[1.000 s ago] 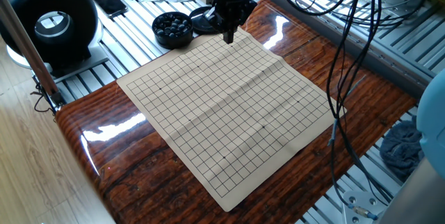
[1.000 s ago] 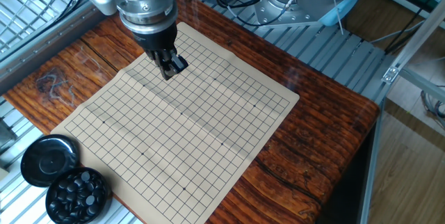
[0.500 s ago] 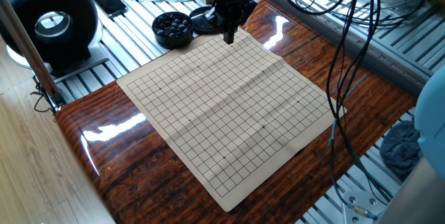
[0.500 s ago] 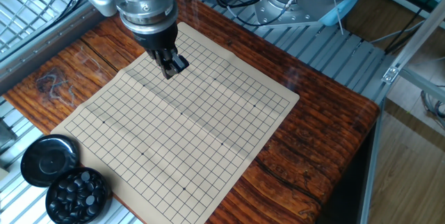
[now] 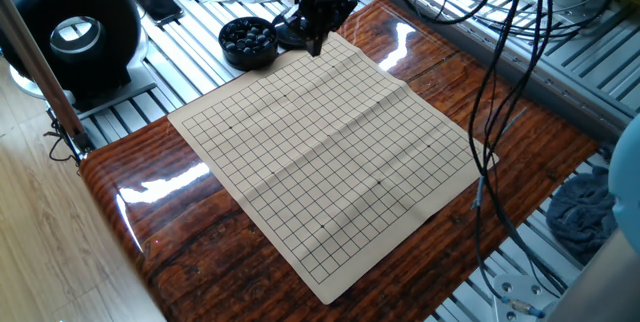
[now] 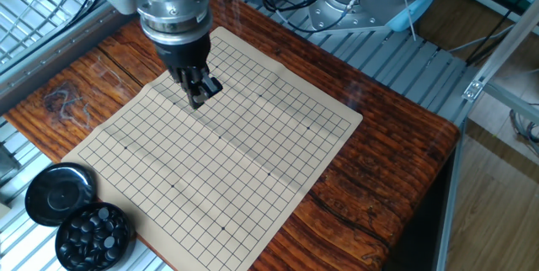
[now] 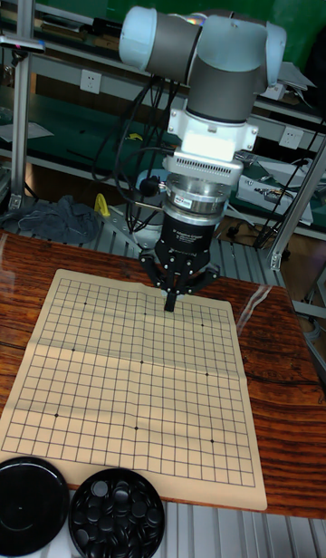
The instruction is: Play the first move as black on the 3-4 point in the upper right corner of the Go board
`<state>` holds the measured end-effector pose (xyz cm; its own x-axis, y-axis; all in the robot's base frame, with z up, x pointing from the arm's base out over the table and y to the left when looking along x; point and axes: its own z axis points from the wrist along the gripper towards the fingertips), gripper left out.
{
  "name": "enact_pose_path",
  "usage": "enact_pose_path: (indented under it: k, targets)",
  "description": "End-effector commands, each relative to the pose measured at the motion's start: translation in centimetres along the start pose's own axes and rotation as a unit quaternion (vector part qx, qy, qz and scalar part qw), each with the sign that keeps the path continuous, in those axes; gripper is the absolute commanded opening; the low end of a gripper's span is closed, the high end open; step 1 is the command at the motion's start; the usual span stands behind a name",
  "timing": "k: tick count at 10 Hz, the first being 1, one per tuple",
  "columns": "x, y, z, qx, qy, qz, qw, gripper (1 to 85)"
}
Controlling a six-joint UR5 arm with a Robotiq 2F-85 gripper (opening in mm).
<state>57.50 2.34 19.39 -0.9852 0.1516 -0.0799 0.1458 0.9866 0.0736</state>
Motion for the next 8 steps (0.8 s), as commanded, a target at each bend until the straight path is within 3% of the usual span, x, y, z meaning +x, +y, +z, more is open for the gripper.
enact_pose_path:
  k: [1,2,4,8]
  targets:
    - [-1.4,-1.1,0.0,0.013,-0.016,-0.04,0.999,1.3]
    - [-2.9,-1.8,0.0,0.007,-0.011,-0.071,0.9974,3.3]
    - [-4.6,-1.7,-0.6,-0.014,0.023,-0.092,0.9954,4.7]
    - [-7.9,-2.4,1.6,-0.007,0.008,-0.131,0.9913,9.7]
